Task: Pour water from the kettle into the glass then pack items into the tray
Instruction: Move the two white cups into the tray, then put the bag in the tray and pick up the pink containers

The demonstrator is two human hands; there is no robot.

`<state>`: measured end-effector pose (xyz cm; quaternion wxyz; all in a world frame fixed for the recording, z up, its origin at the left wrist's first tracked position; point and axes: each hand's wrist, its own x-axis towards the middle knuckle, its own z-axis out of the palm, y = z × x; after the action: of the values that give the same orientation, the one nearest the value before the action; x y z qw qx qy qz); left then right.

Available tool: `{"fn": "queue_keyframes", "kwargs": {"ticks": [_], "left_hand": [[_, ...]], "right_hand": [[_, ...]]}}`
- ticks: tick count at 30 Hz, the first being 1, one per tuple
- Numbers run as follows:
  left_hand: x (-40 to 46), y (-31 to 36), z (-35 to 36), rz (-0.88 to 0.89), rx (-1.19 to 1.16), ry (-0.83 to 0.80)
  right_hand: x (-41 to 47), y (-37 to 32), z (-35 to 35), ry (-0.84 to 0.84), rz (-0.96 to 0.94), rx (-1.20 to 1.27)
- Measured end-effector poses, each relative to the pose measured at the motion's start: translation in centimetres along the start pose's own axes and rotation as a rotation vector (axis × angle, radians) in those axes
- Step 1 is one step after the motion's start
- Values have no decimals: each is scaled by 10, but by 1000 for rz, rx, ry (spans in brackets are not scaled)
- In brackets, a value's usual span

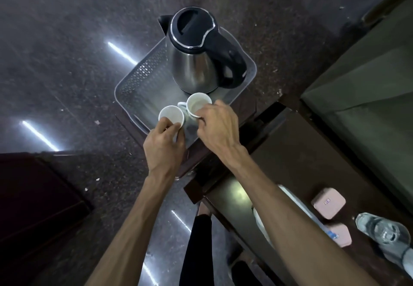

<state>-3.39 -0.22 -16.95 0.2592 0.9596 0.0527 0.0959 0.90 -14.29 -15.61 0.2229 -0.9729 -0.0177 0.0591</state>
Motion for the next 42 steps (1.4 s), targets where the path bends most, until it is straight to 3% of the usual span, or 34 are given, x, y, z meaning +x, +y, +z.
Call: {"fn": "queue_keyframes", "kwargs": {"ticks": [4,8,11,14,17,21,30,36,40,42], "left_hand": [[1,-1,6,-23,-2,-52],[-5,1,11,-57,22,-156],[-10,4,11,-82,34,-187],[-17,16,7,-74,33,-151],[-31,38,8,-69,-24,-87],[-61,71,27,6,-164,-130],[-176,158,114,344,-120,-760],[-216,201,184,730,190,-1019],[-224,211,206,800,382,-1129],[-222,209,210,739,343,-1170]], "right_hand": [[6,4,2,-38,35,-51],[8,10,8,-159,-50,-158],[-3,15,7,-117,-87,-57],[-27,26,1,49,-53,91],[-59,49,-9,232,67,256],[-110,97,-21,253,314,319],[-261,180,-13,243,1157,560],[-344,173,26,78,1481,693],[-377,170,92,-14,1537,845],[-375,166,84,24,1582,932]]}}
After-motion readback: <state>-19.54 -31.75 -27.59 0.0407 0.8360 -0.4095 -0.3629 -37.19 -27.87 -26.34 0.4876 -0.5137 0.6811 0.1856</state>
